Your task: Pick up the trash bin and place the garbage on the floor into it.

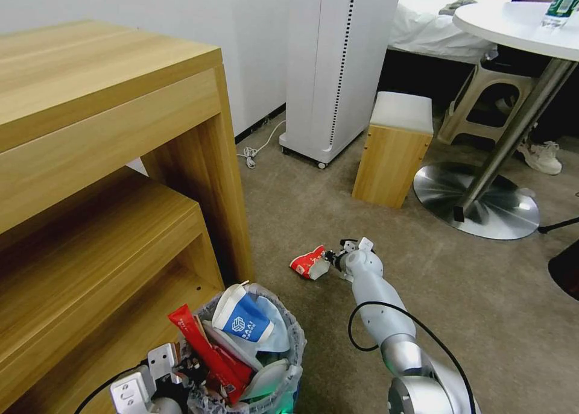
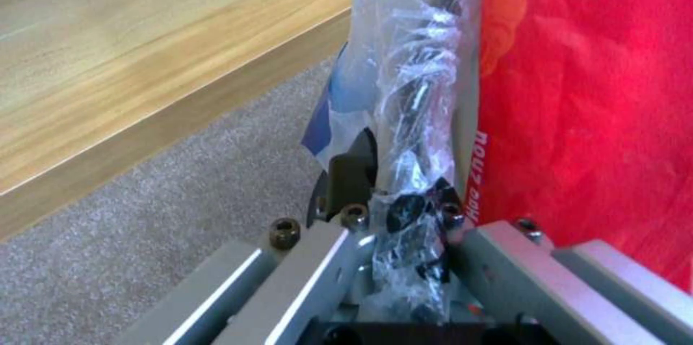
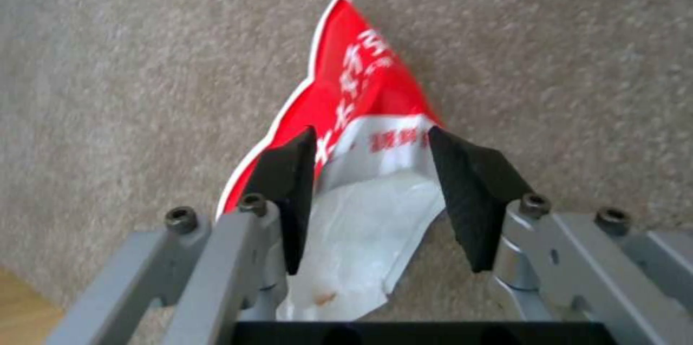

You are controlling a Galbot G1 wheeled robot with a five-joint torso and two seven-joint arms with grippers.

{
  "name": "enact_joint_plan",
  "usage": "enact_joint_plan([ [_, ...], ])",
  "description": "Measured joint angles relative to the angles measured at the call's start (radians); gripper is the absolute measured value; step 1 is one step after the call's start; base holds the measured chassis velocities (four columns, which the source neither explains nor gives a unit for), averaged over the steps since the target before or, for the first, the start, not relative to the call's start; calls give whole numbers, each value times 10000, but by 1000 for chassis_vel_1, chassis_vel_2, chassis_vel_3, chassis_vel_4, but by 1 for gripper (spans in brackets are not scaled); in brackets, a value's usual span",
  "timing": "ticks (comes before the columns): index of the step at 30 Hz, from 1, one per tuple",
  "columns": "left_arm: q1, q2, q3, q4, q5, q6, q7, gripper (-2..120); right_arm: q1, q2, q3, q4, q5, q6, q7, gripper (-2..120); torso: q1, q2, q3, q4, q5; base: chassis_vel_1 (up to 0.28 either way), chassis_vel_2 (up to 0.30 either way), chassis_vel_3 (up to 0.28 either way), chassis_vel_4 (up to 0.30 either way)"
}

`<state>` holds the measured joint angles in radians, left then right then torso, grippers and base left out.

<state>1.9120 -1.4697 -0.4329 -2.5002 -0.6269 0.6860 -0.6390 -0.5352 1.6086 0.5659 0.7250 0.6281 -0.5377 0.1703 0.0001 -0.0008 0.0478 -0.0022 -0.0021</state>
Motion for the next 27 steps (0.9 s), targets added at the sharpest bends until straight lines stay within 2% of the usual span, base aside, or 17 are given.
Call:
enact_joint_plan([
  [4,39,-1,-16,-1,30,0,16,1,-261,-1,-306,515,89,-80,-36,55,0,0,0,0,1,0,0,0,0],
  [5,55,-3,-18,0,44,0,19,1,-329,-1,-419,704,124,-126,-41,62,0,1,0,0,0,0,0,0,0],
  [7,62,-3,-18,-1,52,0,23,1,-376,0,-523,829,127,-148,-51,65,0,0,0,1,1,0,0,0,0],
  [8,70,-6,-20,-1,64,0,24,1,-398,1,-597,906,118,-165,-63,71,0,1,0,1,1,0,0,0,0],
  [11,92,-9,-23,-1,72,0,25,1,-303,-1,-553,749,-1,-169,-95,80,0,1,0,1,0,0,0,0,0],
  [12,112,-9,-32,-1,72,-1,27,1,-217,-4,-461,549,-88,-166,-128,88,0,0,0,1,0,0,0,0,0],
  [14,114,-9,-46,0,72,-1,28,1,-188,-5,-424,475,-113,-165,-144,91,0,0,0,0,0,0,0,0,0],
  [17,111,-11,-73,0,72,-1,29,1,-141,-5,-339,372,-121,-176,-166,84,0,0,0,1,0,0,0,0,0],
  [20,78,-48,-34,0,93,-1,32,1,-155,-5,-313,367,-121,-267,-171,68,0,1,0,0,1,0,0,0,0],
  [21,78,-48,-34,0,93,-1,32,1,-155,-5,-313,367,-121,-267,-171,68,0,1,0,0,1,0,0,0,0],
  [24,45,-91,50,0,184,-1,46,1,-207,-4,-314,371,-125,-291,-175,55,0,0,0,0,1,0,0,0,0],
  [25,45,-91,50,0,184,-1,46,1,-207,-4,-314,371,-125,-291,-175,55,0,0,0,0,1,0,0,0,0],
  [27,7,-130,106,-1,254,-1,58,1,-256,-6,-354,371,-132,-293,-204,42,0,0,0,0,1,0,0,0,0],
])
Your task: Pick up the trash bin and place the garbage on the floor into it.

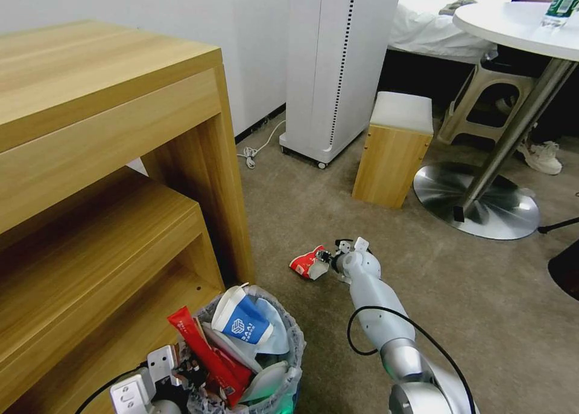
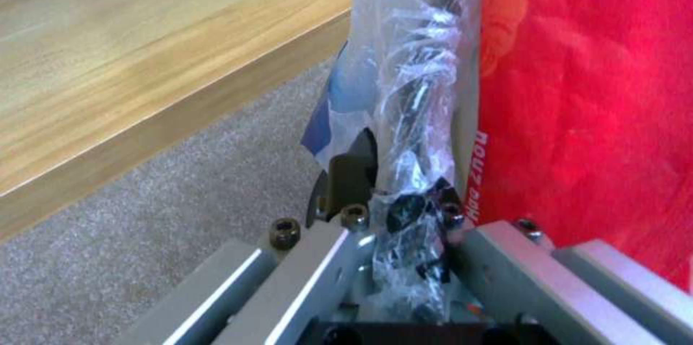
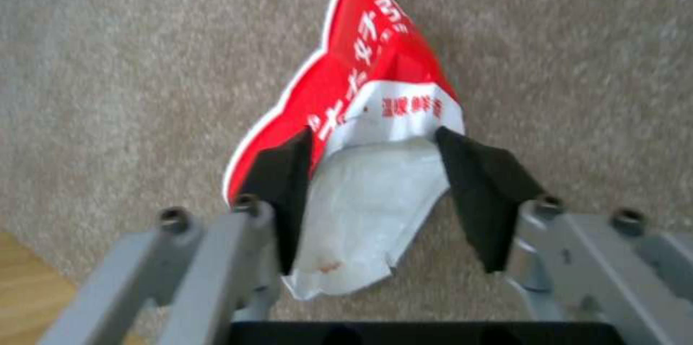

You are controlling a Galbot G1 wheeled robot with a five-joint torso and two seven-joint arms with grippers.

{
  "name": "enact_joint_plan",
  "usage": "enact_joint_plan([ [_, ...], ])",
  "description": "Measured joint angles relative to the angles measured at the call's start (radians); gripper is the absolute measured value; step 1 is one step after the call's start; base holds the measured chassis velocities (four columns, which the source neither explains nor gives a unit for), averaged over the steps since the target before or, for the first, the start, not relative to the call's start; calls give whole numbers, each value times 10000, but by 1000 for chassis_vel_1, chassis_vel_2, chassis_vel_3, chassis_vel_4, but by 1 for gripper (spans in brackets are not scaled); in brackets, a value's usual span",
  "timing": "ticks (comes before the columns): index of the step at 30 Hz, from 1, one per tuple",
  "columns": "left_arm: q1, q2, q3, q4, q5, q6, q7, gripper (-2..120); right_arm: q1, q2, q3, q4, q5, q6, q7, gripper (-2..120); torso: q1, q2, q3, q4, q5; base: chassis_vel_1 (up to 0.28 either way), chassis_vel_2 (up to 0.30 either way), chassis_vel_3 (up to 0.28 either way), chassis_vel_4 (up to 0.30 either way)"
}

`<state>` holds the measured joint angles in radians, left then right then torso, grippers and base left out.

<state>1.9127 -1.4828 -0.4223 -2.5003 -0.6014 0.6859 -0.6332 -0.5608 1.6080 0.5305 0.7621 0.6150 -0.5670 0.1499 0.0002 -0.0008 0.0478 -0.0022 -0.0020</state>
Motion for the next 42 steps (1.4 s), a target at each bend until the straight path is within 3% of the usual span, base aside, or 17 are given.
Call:
enact_joint_plan([
  [4,-36,-48,47,0,78,0,16,1,-62,0,-104,0,-39,6,-56,32,0,0,0,0,0,0,0,0,0],
  [13,-52,-114,89,1,179,0,41,1,-87,0,-250,-152,-278,58,-250,39,0,0,0,0,0,0,0,0,0],
  [15,-45,-127,88,2,195,0,41,1,-73,0,-278,-189,-322,60,-290,28,0,0,0,0,0,0,0,0,0],
  [20,-27,-157,100,3,234,0,42,1,-79,0,-331,-182,-333,50,-311,15,0,0,0,0,0,0,0,0,0],
  [22,-12,-175,130,2,280,1,47,1,-145,0,-420,-66,-332,40,-315,4,-1,0,1,1,-1,0,0,0,0],
  [28,1,-183,126,3,309,1,55,1,-500,-4,-849,618,26,17,-195,0,0,0,1,-1,-1,0,0,0,0],
  [31,-53,-182,39,3,214,0,63,1,-1663,-28,-2174,2943,1465,-216,313,0,0,0,0,2,3,0,0,0,0],
  [33,-80,-173,8,3,172,0,64,1,-2003,-131,-2467,3662,1827,-299,438,0,-1,0,1,9,10,0,0,0,0],
  [35,-156,-145,-70,10,18,0,37,1,-3087,-1059,-3140,6043,2826,-525,863,0,-1,0,-2,2,-9,0,0,0,0],
  [37,-178,-143,-73,23,-14,0,30,1,-3247,-1246,-3241,6401,2973,-547,931,0,-1,0,-1,-3,-5,0,0,0,0],
  [39,-297,-145,-54,137,-155,0,18,1,-3943,-2053,-3561,8342,3537,-601,1113,0,-1,1,-2,-5,-1,0,0,0,0],
  [42,-357,-145,-40,217,-201,0,9,1,-4245,-2391,-3641,9334,3744,-617,1214,0,-1,0,-1,-4,-2,0,0,0,0],
])
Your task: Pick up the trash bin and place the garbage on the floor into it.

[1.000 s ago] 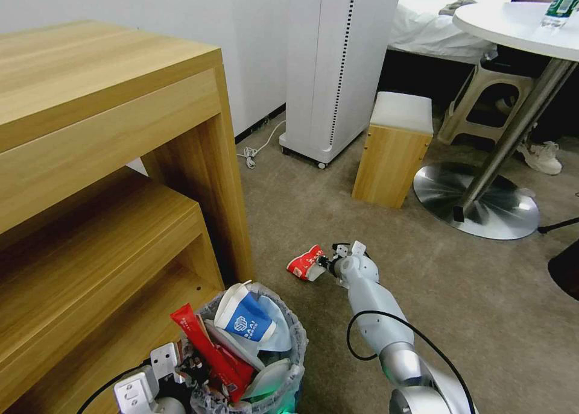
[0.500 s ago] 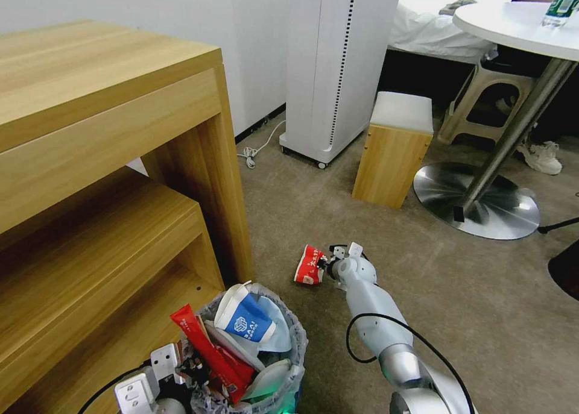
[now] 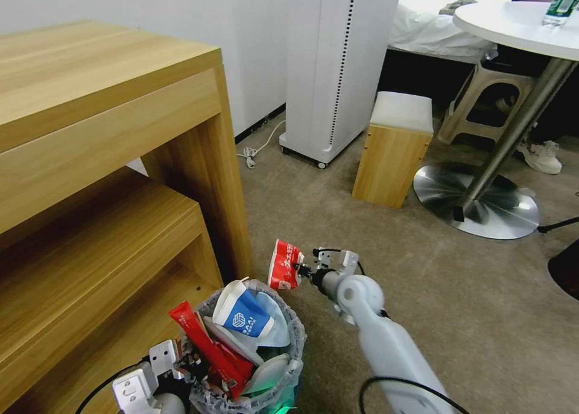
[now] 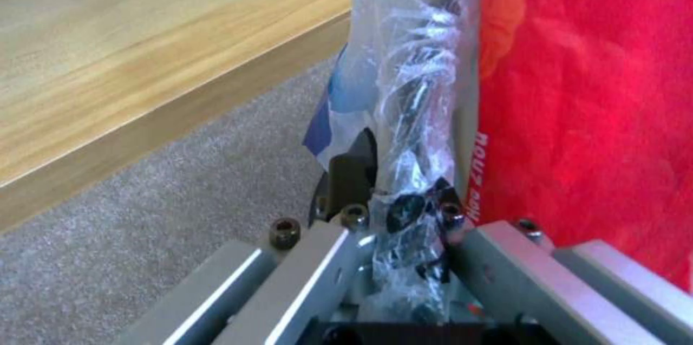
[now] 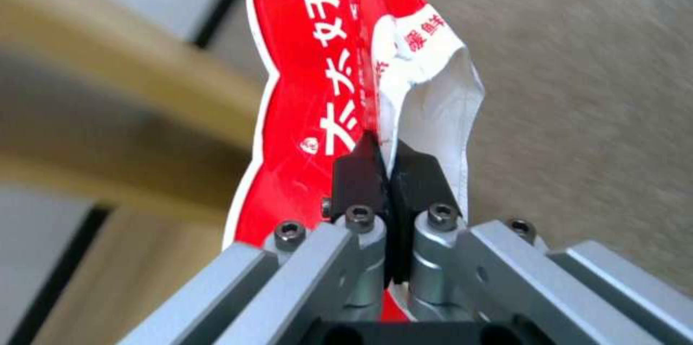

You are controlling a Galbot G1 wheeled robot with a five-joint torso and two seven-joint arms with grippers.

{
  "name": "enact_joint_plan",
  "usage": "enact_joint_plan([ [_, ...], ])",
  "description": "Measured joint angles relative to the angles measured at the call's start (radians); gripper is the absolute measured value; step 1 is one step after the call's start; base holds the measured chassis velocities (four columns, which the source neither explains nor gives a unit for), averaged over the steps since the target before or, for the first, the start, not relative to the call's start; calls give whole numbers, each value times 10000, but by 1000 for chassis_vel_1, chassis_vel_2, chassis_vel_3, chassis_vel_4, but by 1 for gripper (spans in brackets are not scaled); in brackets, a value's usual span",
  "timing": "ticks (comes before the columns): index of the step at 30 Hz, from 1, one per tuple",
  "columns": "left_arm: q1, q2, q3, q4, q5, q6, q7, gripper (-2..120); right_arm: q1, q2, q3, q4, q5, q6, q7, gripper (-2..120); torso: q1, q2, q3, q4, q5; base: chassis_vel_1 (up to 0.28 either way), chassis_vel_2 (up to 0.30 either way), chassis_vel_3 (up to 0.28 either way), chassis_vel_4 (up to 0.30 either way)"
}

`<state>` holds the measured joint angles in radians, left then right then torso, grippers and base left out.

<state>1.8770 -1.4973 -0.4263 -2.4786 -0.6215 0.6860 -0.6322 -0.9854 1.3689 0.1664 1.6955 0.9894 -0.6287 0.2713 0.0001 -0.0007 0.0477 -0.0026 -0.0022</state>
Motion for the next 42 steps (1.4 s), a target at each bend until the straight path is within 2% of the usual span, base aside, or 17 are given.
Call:
enact_joint_plan([
  [1,0,0,0,0,0,0,0,1,0,0,0,0,0,0,0,0,0,0,0,0,0,0,0,0,0],
  [5,-113,1,34,160,-22,0,-15,1,-499,-466,-45,1499,188,75,13,0,-1,0,-1,6,2,0,0,0,0],
  [6,-182,-5,120,282,-25,0,-17,1,-877,-796,-74,2569,219,347,-302,0,0,0,0,4,4,0,0,0,0],
  [7,-182,-5,120,282,-25,0,-17,1,-877,-796,-74,2569,219,347,-302,0,0,0,0,4,4,0,0,0,0],
  [10,-255,-39,273,363,8,5,-16,1,-1274,-1334,-547,4013,-494,1767,-2184,0,0,1,0,4,1,0,0,0,0],
  [11,-255,-39,273,363,8,5,-16,1,-1274,-1334,-547,4013,-494,1767,-2184,0,0,1,0,4,1,0,0,0,0],
  [14,-258,-49,278,357,16,6,-16,1,-1225,-1511,-1142,4048,-1448,3050,-4252,0,0,0,0,5,0,0,0,0,0],
  [15,-258,-49,278,357,16,6,-16,1,-1225,-1511,-1142,4048,-1448,3050,-4252,0,0,0,0,5,0,0,0,0,0],
  [18,-214,-44,223,259,13,7,-12,1,-1109,-1553,-1473,3252,-3009,4380,-6760,0,0,0,1,5,2,0,0,0,0],
  [21,-198,-35,199,231,8,7,-12,1,-1107,-1577,-1532,3078,-3345,4587,-7338,0,0,0,2,6,3,0,0,0,0],
  [23,-183,-21,152,175,-14,6,-10,1,-1164,-1716,-1544,2718,-4233,5060,-8976,0,0,0,1,6,2,0,0,0,0],
  [25,-185,-21,145,173,-18,7,-9,1,-1192,-1778,-1490,2666,-4454,5161,-9383,0,0,0,1,5,4,0,0,0,0],
  [27,-199,-29,141,169,-21,7,-7,1,-1290,-2082,-1261,2599,-4963,5458,-10445,0,0,0,2,5,4,0,0,0,0],
  [28,-199,-29,141,169,-21,7,-7,1,-1290,-2082,-1261,2599,-4963,5458,-10445,0,0,0,2,5,4,0,0,0,0],
  [32,-262,-81,187,235,4,7,0,1,-1632,-2961,-748,2635,-5774,6076,-11995,0,0,0,1,3,2,0,0,0,0],
  [38,-288,-114,236,277,46,7,18,1,-1713,-3218,-533,2509,-6531,6483,-12234,1,0,0,1,4,2,0,0,0,0],
  [42,-288,-107,232,274,45,7,33,1,-1711,-3176,-556,2450,-6716,6572,-12190,13,0,0,1,4,2,0,0,0,0],
])
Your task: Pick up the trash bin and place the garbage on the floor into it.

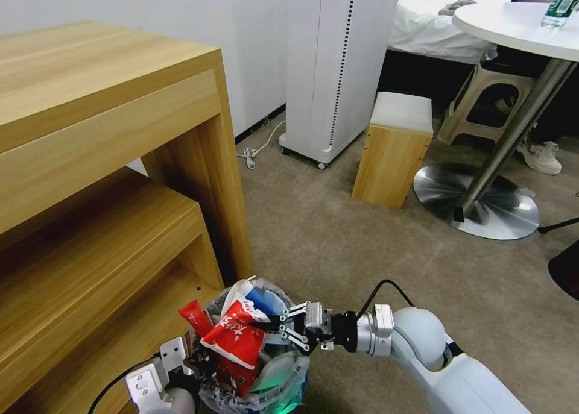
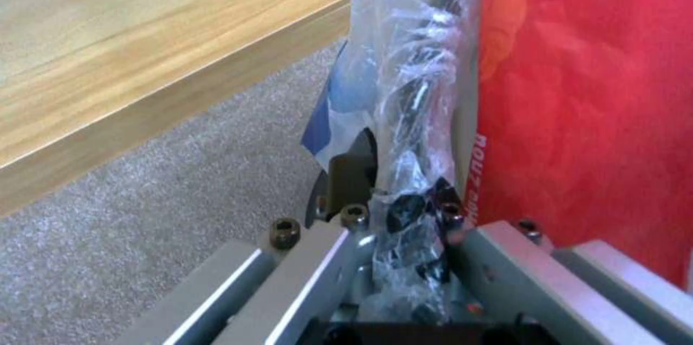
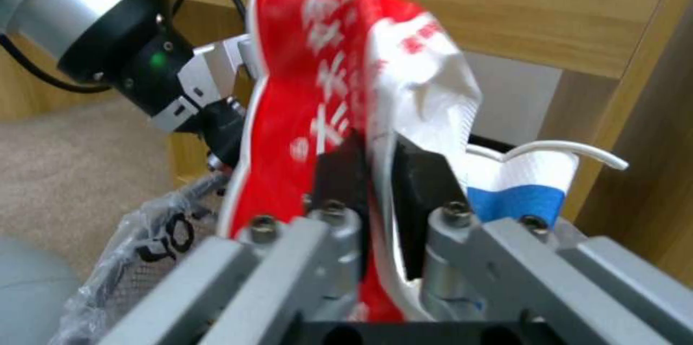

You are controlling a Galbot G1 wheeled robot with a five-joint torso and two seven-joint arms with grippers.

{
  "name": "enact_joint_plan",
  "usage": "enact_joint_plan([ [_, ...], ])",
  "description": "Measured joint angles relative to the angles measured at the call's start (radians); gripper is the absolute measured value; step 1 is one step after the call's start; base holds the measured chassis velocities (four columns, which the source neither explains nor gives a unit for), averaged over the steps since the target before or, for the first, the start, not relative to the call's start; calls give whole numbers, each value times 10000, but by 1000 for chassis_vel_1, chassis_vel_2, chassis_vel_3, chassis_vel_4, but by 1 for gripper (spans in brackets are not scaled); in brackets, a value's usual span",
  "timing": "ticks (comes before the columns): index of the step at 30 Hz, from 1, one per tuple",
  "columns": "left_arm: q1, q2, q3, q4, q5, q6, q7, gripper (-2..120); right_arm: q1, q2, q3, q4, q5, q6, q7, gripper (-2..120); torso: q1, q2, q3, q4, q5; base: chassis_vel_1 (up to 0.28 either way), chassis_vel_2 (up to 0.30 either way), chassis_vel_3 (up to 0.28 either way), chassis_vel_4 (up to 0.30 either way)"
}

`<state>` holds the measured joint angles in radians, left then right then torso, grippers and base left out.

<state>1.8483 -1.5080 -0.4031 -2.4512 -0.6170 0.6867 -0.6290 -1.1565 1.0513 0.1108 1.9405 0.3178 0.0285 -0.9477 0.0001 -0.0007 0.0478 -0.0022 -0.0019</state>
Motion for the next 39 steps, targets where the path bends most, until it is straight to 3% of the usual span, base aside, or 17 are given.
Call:
enact_joint_plan([
  [1,0,0,0,0,0,0,0,1,0,0,0,0,0,0,0,13,0,0,0,0,0,0,0,0,0],
  [4,-12,70,-151,-6,-104,0,1,1,80,-45,54,93,35,74,-34,32,0,0,0,0,1,0,0,0,0],
  [13,-183,121,-301,178,-381,14,-29,1,114,-395,969,662,1197,324,159,59,0,0,0,0,-1,0,0,0,0],
  [16,-352,107,-317,408,-482,14,-36,1,-64,-373,1467,1268,2188,686,2236,74,0,0,0,0,-1,0,0,0,0],
  [17,-352,107,-317,408,-482,14,-36,1,-64,-373,1467,1268,2188,686,2236,74,0,0,0,0,-1,0,0,0,0],
  [20,-553,63,-315,706,-628,13,-76,1,-217,-83,1850,1863,2661,756,5143,89,0,0,0,0,-1,0,0,0,0],
  [21,-553,63,-315,706,-628,13,-76,1,-217,-83,1850,1863,2661,756,5143,89,0,0,0,0,-1,0,0,0,0],
  [23,-689,43,-308,902,-839,41,-170,1,-253,222,2067,2092,2514,757,6944,97,0,0,0,0,0,0,0,0,0],
  [28,-837,55,-369,1253,-1271,162,-225,1,-516,649,2470,2317,2359,758,8295,100,0,0,0,1,0,0,0,0,0],
  [39,-1027,122,-466,1663,-1651,217,-110,1,-1245,1120,2627,2466,1847,818,8192,100,0,0,0,0,-1,0,0,0,0],
])
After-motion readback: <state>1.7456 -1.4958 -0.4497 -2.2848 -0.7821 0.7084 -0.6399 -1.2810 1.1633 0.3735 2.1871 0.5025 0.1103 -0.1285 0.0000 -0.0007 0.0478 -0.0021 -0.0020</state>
